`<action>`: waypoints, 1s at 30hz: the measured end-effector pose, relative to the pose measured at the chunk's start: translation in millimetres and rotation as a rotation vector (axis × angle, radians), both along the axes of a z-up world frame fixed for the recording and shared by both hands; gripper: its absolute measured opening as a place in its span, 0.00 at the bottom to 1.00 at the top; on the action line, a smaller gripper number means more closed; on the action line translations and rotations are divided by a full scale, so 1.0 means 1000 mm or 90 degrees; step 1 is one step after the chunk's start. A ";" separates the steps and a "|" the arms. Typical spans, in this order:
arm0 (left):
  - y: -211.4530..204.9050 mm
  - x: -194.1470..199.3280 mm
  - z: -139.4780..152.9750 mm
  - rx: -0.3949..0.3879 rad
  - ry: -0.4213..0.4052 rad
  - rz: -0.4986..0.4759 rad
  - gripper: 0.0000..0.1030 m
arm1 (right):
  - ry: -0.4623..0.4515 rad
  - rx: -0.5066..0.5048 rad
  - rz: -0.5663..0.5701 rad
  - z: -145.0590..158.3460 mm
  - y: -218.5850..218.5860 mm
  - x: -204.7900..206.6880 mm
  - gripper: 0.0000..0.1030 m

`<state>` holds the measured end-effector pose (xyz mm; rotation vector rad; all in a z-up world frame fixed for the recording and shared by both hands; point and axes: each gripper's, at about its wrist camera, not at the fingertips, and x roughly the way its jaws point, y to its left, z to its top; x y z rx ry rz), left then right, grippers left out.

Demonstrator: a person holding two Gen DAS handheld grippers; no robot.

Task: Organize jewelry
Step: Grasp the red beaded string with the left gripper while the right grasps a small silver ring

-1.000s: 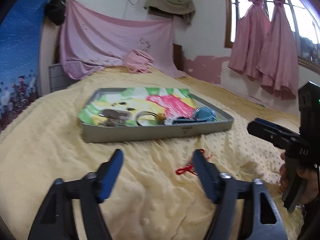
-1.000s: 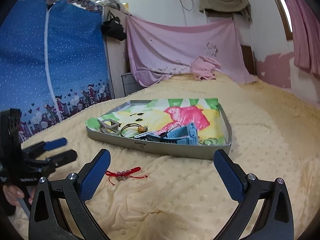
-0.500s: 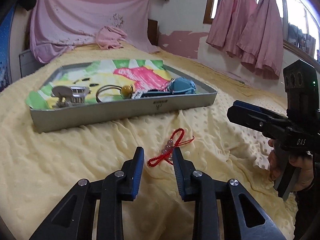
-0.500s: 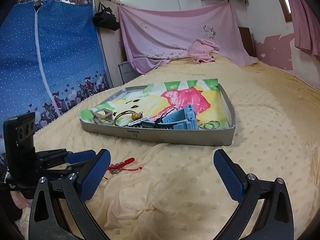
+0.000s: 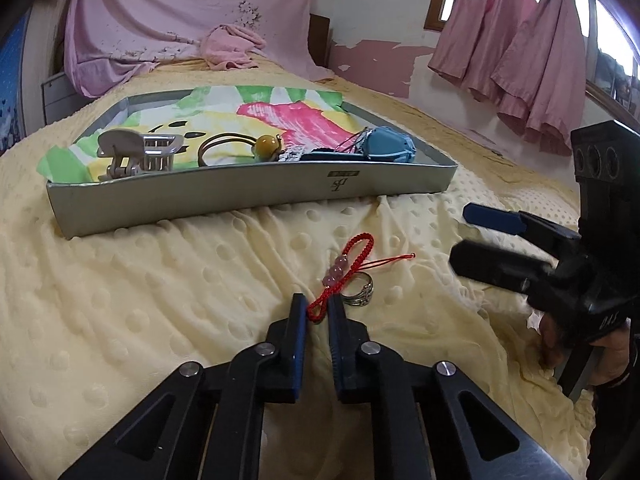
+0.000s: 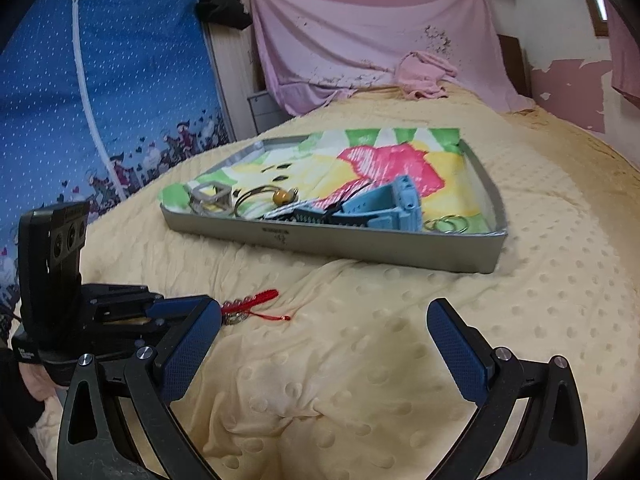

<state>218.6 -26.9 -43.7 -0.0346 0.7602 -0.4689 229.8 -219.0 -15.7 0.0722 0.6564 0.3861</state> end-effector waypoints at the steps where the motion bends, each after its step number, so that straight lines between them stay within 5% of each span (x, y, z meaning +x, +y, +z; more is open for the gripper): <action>1: 0.001 0.000 0.000 -0.001 0.000 0.003 0.08 | 0.006 -0.003 0.006 -0.002 0.002 0.002 0.98; 8: 0.011 0.001 0.001 -0.013 -0.002 0.048 0.07 | 0.038 -0.047 0.052 -0.013 0.025 0.011 0.95; 30: 0.031 0.002 0.002 -0.044 -0.005 0.119 0.07 | 0.034 -0.140 0.126 -0.014 0.067 0.023 0.58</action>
